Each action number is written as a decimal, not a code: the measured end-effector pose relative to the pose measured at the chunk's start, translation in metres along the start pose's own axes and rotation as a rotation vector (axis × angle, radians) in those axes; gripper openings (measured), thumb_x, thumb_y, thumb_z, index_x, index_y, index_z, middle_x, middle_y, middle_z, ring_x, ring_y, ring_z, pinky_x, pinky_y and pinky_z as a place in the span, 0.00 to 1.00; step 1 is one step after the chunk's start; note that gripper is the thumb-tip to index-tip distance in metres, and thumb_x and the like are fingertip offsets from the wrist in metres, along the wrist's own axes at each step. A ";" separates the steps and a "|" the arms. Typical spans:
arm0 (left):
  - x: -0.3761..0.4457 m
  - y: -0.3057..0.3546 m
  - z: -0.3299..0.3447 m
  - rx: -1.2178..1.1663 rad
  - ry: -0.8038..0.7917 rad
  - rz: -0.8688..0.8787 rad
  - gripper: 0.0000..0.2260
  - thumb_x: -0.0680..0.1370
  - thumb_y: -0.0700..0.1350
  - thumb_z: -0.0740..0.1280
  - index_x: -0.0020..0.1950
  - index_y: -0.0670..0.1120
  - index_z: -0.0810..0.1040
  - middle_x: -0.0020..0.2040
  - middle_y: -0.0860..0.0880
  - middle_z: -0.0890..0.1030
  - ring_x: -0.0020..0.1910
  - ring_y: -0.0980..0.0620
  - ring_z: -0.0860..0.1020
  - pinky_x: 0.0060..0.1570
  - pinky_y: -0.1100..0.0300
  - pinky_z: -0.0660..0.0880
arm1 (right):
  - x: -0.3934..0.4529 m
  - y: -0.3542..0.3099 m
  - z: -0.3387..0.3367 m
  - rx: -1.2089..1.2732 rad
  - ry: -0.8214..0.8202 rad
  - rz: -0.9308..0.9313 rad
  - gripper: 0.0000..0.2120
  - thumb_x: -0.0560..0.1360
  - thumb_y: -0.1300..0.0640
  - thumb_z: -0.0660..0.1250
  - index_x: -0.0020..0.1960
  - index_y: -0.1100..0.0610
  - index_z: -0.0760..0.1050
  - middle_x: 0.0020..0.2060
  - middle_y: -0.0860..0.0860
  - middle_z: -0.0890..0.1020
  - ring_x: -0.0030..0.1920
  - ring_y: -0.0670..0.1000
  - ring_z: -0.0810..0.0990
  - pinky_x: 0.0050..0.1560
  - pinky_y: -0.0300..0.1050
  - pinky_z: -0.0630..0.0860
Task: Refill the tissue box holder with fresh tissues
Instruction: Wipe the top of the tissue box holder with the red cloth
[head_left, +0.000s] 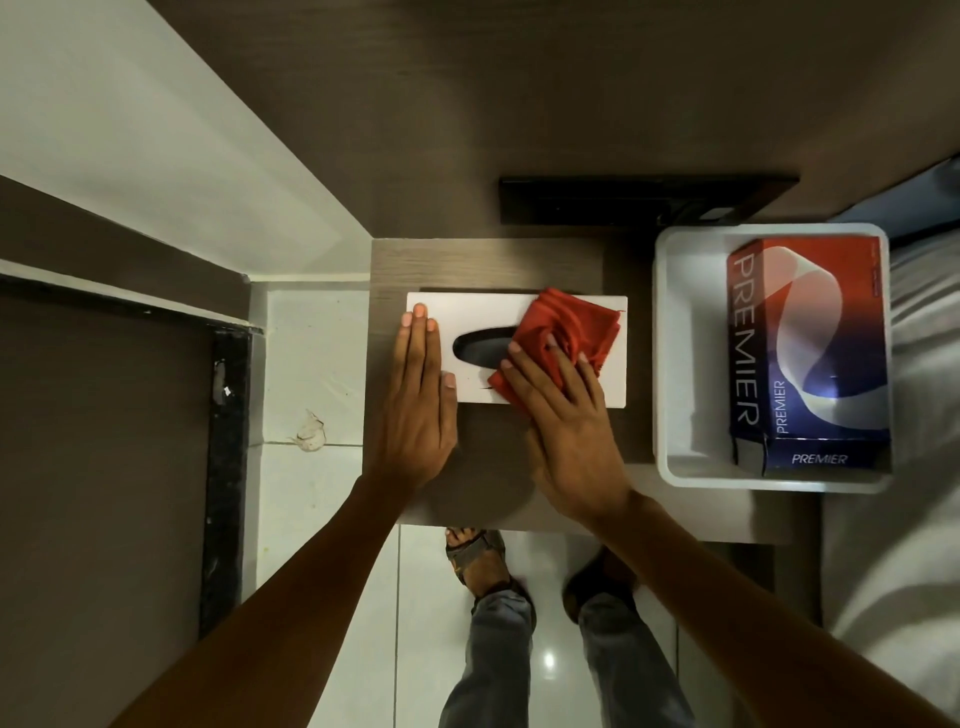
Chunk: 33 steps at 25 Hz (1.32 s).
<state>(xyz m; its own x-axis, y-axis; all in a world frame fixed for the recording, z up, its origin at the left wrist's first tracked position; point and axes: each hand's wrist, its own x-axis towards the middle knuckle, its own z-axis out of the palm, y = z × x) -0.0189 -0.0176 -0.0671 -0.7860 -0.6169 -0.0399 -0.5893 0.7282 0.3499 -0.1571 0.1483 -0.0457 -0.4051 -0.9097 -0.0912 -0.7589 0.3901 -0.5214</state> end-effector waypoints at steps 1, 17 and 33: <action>0.000 0.000 0.000 0.020 -0.002 0.013 0.27 0.89 0.47 0.50 0.86 0.38 0.53 0.87 0.41 0.53 0.88 0.43 0.51 0.84 0.41 0.58 | 0.000 0.003 -0.002 -0.020 -0.030 -0.036 0.32 0.81 0.54 0.59 0.84 0.51 0.57 0.84 0.49 0.57 0.85 0.55 0.48 0.81 0.67 0.50; 0.000 -0.006 -0.004 0.066 0.026 0.121 0.26 0.88 0.44 0.55 0.85 0.37 0.56 0.87 0.41 0.56 0.87 0.42 0.53 0.84 0.41 0.59 | 0.005 -0.001 0.002 -0.090 -0.067 -0.072 0.35 0.81 0.55 0.64 0.84 0.50 0.54 0.85 0.51 0.54 0.85 0.56 0.46 0.81 0.67 0.52; 0.000 -0.004 -0.004 0.081 0.056 0.125 0.26 0.88 0.43 0.55 0.84 0.36 0.57 0.86 0.39 0.58 0.87 0.41 0.55 0.83 0.40 0.61 | 0.005 0.008 -0.007 -0.162 -0.147 -0.117 0.34 0.82 0.51 0.60 0.85 0.50 0.52 0.85 0.50 0.53 0.85 0.54 0.45 0.84 0.60 0.48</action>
<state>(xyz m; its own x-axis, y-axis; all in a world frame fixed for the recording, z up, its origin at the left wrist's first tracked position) -0.0162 -0.0217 -0.0648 -0.8438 -0.5341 0.0518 -0.5026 0.8205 0.2723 -0.1684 0.1476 -0.0443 -0.2404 -0.9562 -0.1670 -0.8726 0.2883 -0.3943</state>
